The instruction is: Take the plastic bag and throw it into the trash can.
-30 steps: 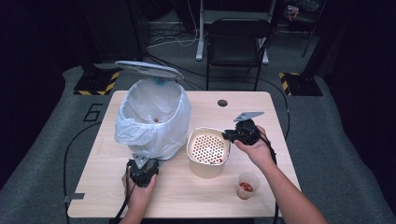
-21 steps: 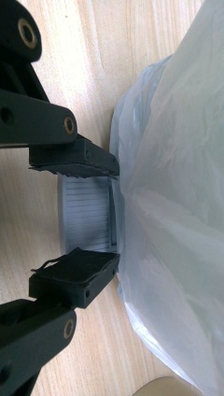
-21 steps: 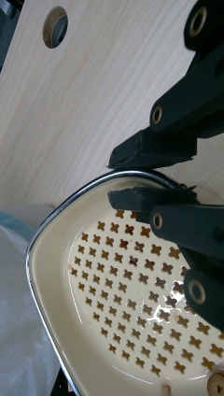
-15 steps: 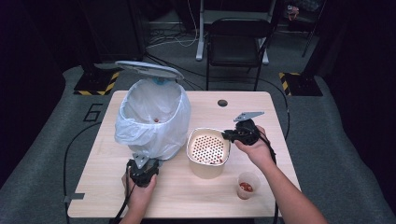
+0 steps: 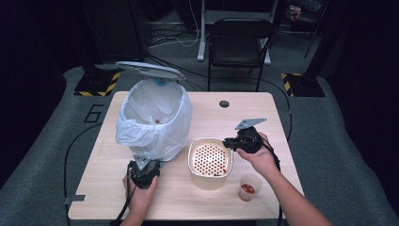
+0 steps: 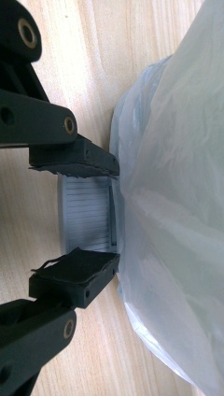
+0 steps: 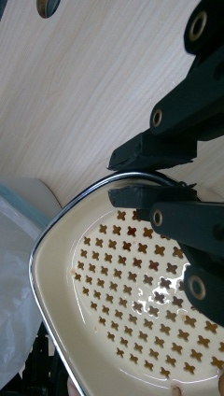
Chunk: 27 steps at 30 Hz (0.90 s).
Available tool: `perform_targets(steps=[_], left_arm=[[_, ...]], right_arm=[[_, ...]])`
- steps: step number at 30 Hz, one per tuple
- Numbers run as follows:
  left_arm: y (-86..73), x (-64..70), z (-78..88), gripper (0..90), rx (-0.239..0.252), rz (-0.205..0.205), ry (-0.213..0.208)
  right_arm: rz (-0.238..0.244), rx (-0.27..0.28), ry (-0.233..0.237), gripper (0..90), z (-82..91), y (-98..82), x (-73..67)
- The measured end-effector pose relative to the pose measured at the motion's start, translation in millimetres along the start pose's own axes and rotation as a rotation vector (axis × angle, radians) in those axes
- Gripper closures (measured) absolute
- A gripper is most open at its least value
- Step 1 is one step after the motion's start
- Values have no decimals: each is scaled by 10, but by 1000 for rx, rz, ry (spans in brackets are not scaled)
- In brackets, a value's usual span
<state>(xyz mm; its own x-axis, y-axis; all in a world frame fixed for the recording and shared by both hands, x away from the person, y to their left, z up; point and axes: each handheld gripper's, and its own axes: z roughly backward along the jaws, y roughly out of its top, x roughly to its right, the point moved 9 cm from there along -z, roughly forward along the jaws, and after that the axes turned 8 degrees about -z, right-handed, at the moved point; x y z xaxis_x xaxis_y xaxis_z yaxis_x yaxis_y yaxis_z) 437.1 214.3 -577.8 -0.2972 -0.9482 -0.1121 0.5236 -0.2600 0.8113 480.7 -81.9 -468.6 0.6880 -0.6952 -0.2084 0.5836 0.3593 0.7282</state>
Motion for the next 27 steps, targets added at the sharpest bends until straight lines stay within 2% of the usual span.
perform_targets(steps=[3, 5, 9, 10, 14, 18, 19, 21, 22, 25, 27], left_arm=[[0, -1, 0, 514, 0, -1, 0], [0, -1, 0, 514, 0, -1, 0], [3, 0, -4, 514, 5, 3, 1], [-3, -1, 4, 514, -5, -2, -3], [3, -1, -3, 514, 5, 2, 0], [2, -2, -4, 514, 5, 1, 2], [-1, -2, -1, 514, 2, -2, 0], [0, -2, -2, 514, 2, -1, 0], [-1, -3, -1, 514, 2, -1, 0], [0, -1, -1, 513, 2, 0, 0], [2, 0, -3, 514, 4, 3, 0]], right_arm=[[3, 1, -7, 778, 17, -13, -18], [-10, 13, 3, 670, 40, -1, -32], [-9, 33, 6, 635, 121, 35, -70], [-14, 49, -1, 608, 187, 51, -94], [5, 85, -24, 559, 334, 44, -109], [9, 93, -35, 511, 447, -41, -115], [-6, 105, -33, 481, 535, -136, -112], [-12, 107, -34, 473, 564, -173, -110], [-9, 119, -64, 456, 656, -282, -86], [-39, 143, -88, 426, 758, -425, -66], [-52, 151, -96, 375, 812, -536, -55]])
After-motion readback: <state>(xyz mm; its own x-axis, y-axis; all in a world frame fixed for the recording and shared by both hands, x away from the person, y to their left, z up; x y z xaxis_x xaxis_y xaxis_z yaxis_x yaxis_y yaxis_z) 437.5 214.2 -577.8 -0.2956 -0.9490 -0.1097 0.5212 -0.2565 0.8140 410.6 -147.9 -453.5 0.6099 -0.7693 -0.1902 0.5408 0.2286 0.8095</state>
